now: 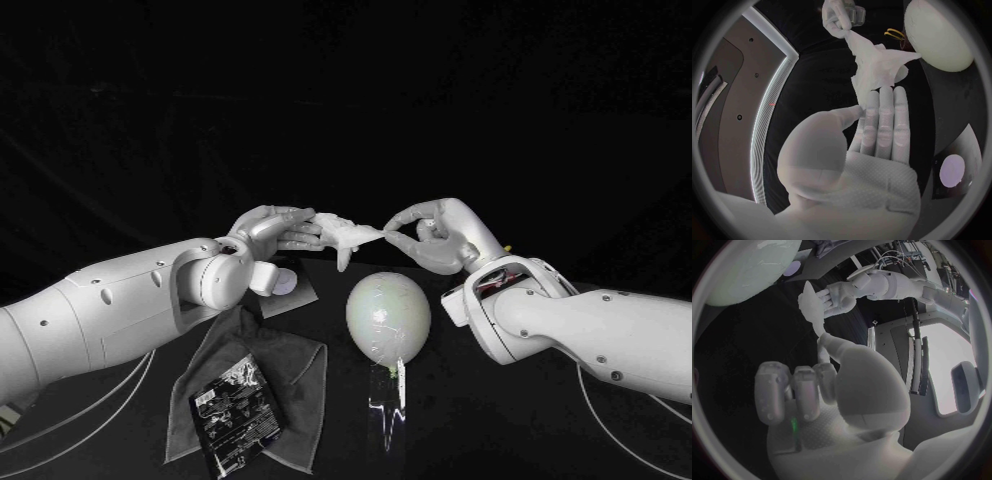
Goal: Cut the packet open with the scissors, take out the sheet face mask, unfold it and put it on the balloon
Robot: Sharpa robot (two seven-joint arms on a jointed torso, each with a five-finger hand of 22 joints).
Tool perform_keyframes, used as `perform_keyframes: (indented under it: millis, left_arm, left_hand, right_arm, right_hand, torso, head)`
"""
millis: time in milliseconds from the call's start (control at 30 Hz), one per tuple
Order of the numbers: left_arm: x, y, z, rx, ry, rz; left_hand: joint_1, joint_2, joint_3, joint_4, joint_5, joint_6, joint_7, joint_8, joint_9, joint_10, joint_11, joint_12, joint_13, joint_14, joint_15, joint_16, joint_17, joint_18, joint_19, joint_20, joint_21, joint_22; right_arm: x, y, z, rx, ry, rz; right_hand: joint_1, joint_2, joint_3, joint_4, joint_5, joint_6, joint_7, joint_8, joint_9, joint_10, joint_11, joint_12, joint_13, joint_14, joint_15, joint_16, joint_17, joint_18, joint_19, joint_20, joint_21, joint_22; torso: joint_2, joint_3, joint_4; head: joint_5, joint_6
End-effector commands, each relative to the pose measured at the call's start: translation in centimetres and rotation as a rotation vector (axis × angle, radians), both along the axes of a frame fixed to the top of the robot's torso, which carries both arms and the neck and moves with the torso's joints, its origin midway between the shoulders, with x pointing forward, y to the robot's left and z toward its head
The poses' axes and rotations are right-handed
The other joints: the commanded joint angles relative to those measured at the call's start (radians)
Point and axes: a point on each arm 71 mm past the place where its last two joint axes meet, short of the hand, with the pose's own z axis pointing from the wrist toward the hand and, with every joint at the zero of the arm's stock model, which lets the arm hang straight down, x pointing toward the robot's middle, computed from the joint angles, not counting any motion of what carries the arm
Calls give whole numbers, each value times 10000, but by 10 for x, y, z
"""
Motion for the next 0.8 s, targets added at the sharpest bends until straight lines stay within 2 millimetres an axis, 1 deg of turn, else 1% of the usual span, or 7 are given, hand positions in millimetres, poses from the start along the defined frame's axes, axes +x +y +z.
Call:
perform_keyframes:
  millis: [33, 133, 300, 567, 800]
  left_arm:
    - [1, 1, 2, -143, -120, 83]
    - [3, 3, 2, -129, -128, 145]
    - [5, 6, 1, -95, -148, 241]
    - [8, 13, 1, -25, -201, 418]
    - [10, 18, 0, 46, -224, 541]
  left_hand:
    - [85, 9, 139, -81, 65, 46, -33, 42, 333, 58, 18, 34, 11, 41, -64, 51, 12, 136, 102, -1, 64, 15]
    - [85, 9, 139, -81, 65, 46, -33, 42, 333, 58, 18, 34, 11, 41, -64, 51, 12, 136, 102, -1, 64, 15]
    - [85, 9, 139, -81, 65, 46, -33, 42, 333, 58, 18, 34, 11, 41, -64, 51, 12, 136, 102, -1, 64, 15]
    - [85, 3, 147, -80, 65, 41, -34, 47, 345, 57, 17, 34, 11, 40, -64, 51, 16, 136, 99, -3, 65, 16]
    - [85, 3, 147, -80, 65, 41, -34, 47, 345, 57, 17, 34, 11, 40, -64, 51, 16, 136, 99, -3, 65, 16]
  right_arm:
    - [-2, -1, 1, 67, -183, 34]
    - [-3, -3, 1, 89, -184, 0]
    - [-4, -6, 1, 118, -210, -57]
    - [-7, -13, 3, 179, -254, -156]
    - [-9, -18, 3, 266, -260, -259]
  right_hand:
    - [41, 72, 45, -7, 24, 57, 1, 55, 51, 668, -36, 29, 1730, 1062, -82, 45, 2629, -140, 332, -30, 44, 2232]
    - [41, 72, 45, -7, 24, 57, 1, 55, 51, 668, -36, 29, 1730, 1062, -82, 45, 2629, -140, 332, -30, 44, 2232]
    - [41, 72, 45, -7, 24, 57, 1, 55, 51, 668, -36, 29, 1730, 1062, -82, 45, 2629, -140, 332, -30, 44, 2232]
    - [36, 62, 51, -17, 24, 60, -2, 61, 56, 674, -38, 42, 1740, 1062, -84, 45, 2629, -142, 337, -32, 52, 2235]
    - [32, 52, 58, -28, 24, 63, -4, 68, 61, 676, -40, 45, 1742, 1062, -86, 45, 2629, -147, 351, -34, 74, 2242]
  torso:
    - [3, 0, 0]
    - [7, 4, 5]
    - [1, 0, 7]
    - [-1, -1, 3]
    - [3, 3, -1]
  head:
    - [1, 3]
    - [6, -1]
    - [9, -3]
    - [29, -5]
    - [19, -16]
